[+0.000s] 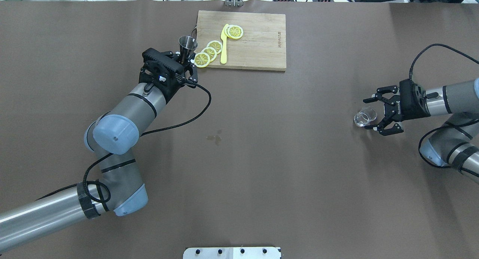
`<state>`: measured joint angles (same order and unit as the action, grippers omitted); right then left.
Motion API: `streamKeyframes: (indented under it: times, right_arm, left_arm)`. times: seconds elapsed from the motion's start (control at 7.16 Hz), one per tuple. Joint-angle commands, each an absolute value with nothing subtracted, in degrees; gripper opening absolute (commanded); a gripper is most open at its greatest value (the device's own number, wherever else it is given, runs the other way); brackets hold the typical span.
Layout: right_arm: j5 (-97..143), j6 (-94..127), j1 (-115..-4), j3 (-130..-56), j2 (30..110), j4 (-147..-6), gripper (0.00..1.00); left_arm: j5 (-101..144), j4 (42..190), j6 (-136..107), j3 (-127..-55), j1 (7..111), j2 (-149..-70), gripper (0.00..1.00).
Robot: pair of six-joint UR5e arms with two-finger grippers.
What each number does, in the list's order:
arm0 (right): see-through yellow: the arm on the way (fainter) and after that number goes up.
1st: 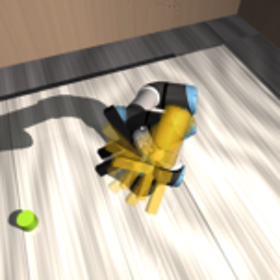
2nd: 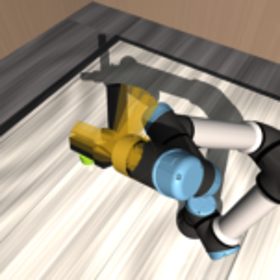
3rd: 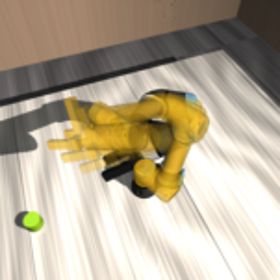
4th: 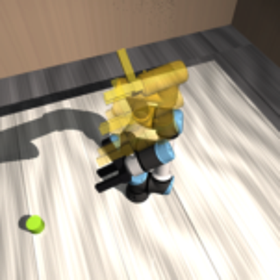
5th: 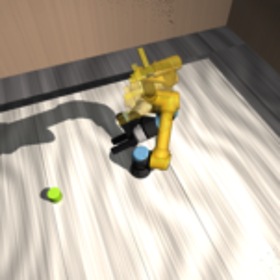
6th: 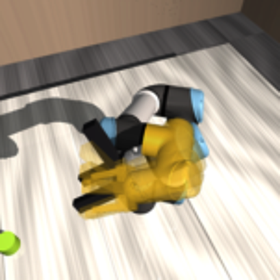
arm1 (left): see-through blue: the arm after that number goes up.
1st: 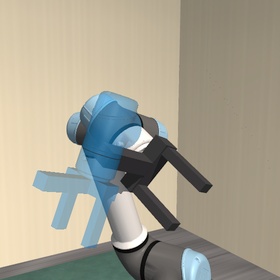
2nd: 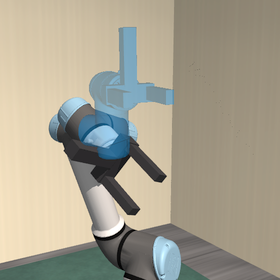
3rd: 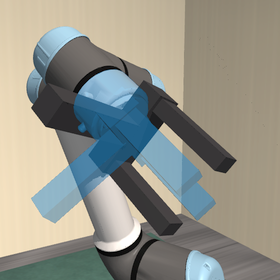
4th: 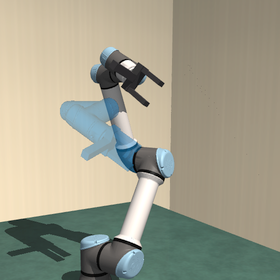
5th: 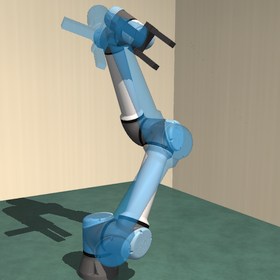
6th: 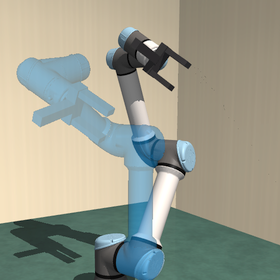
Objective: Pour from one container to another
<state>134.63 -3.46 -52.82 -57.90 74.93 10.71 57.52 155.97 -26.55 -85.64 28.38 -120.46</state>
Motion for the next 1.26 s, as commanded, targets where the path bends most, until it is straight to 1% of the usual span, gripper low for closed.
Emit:
streamKeyframes:
  times: [0.0, 0.28, 0.42, 0.56, 0.7, 0.84, 0.98, 1.12]
  right_arm:
    - [134.6, -3.4, -52.8, -57.5, 74.6, 10.8, 0.94]
    - [134.6, -3.4, -52.8, -57.0, 74.7, 11.8, 0.92]
    - [134.6, -3.3, -52.7, -57.0, 74.7, 11.8, 0.90]
    - [134.6, -3.2, -52.7, -57.0, 74.7, 11.8, 0.88]
    - [134.6, -3.0, -52.7, -57.0, 74.7, 11.9, 0.87]
    - [134.5, -2.5, -52.7, -57.0, 74.7, 12.7, 0.88]
    - [134.5, -2.5, -52.7, -56.9, 74.7, 12.7, 0.88]
    - [134.5, -2.2, -52.6, -56.9, 74.7, 12.9, 0.87]
  left_arm:
    - [58.5, 156.0, -26.5, -88.1, 27.6, -120.5, 0.00]
    - [60.6, 158.2, -26.6, -87.4, 27.5, -119.8, 0.00]
    - [60.6, 162.4, -26.6, -86.2, 27.5, -119.6, 0.00]
    - [60.7, 163.9, -27.1, -87.1, 27.4, -120.3, 0.00]
    - [61.1, 164.4, -26.5, -86.8, 27.1, -118.1, 0.00]
    - [60.9, 164.9, -26.6, -86.9, 25.8, -118.6, 0.00]
    - [60.6, 166.4, -26.5, -86.6, 21.9, -118.1, 0.00]
    - [60.6, 166.9, -26.5, -87.0, 20.9, -119.0, 0.00]
